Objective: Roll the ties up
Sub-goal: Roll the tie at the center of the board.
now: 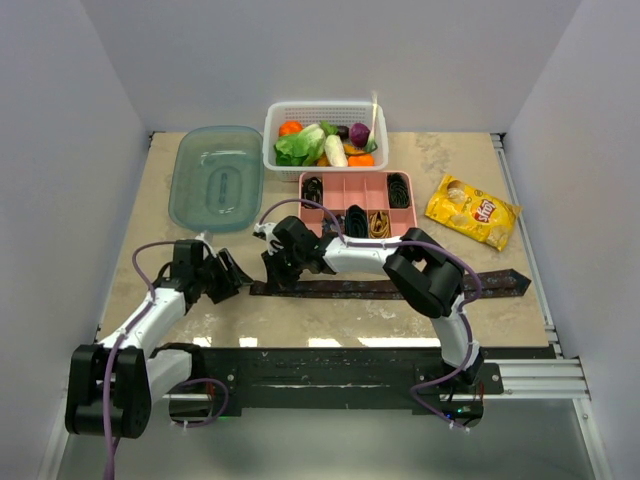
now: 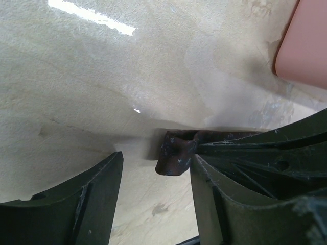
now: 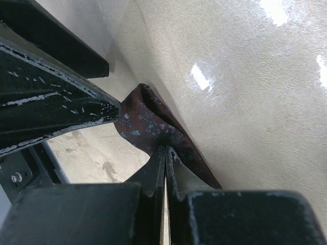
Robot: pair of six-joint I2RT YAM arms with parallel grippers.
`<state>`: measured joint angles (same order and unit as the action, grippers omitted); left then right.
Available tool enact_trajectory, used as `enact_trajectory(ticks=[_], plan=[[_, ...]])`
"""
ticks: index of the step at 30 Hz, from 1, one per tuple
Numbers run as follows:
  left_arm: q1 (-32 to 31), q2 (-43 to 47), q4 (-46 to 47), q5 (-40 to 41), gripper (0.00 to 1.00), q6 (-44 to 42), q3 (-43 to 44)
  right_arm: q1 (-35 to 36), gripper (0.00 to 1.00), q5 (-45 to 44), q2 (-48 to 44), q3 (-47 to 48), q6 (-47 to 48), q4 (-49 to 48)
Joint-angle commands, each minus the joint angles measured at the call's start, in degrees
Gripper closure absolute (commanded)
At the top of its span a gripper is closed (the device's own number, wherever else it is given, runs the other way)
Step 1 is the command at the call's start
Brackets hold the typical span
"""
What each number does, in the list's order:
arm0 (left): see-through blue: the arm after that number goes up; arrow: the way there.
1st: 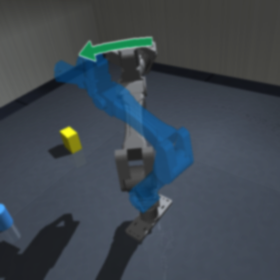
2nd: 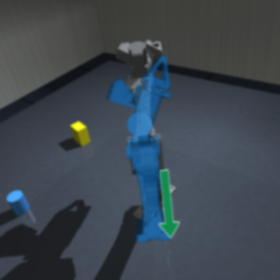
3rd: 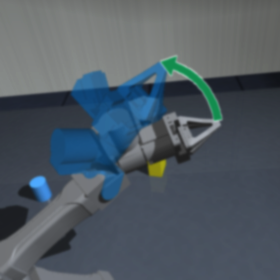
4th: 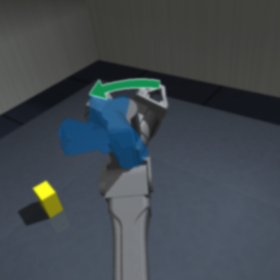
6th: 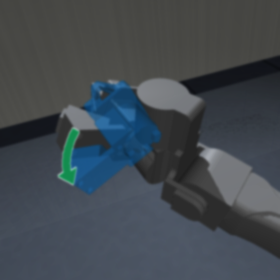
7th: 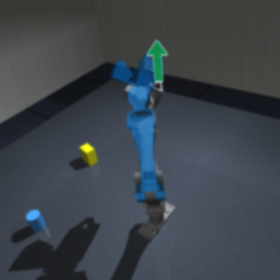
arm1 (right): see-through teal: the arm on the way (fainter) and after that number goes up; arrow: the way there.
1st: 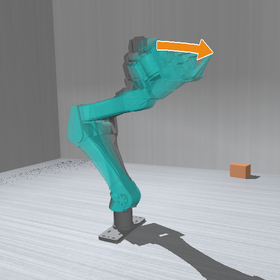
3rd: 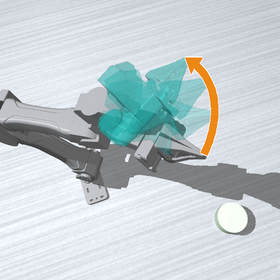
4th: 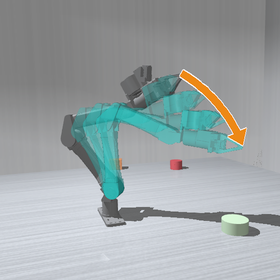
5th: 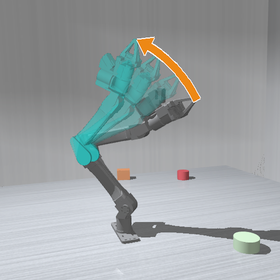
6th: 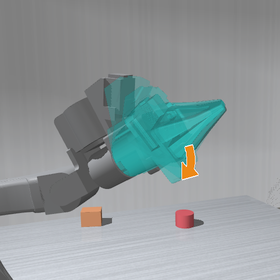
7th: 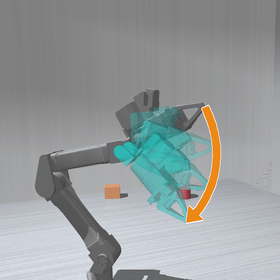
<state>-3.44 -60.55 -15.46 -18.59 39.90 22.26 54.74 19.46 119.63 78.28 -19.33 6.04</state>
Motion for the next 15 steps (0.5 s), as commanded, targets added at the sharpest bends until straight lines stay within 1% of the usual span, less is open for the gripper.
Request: enact_trajectory(ticks=[1, 4, 10, 15], plan=[[-0.42, -0.97, 5.61, -0.04, 0.41, 0.62, -1.43, -0.07, 1.00, 1.10, 1.48, 1.52, 0.09, 3.63], [-0.42, -1.58, 9.12, -1.88, 0.43, 1.49, -3.45, -0.07, 1.00, 0.58, 1.04, 1.70, -0.62, 3.62], [-0.42, -0.97, 12.73, -3.03, 0.47, 1.94, -6.35, -0.07, 1.00, 0.66, 1.57, 2.49, -1.06, 4.06], [-0.42, 1.05, 13.27, -3.91, 0.47, 1.67, -7.23, -0.25, 1.00, 1.01, 2.44, 3.28, -1.50, 4.59]])
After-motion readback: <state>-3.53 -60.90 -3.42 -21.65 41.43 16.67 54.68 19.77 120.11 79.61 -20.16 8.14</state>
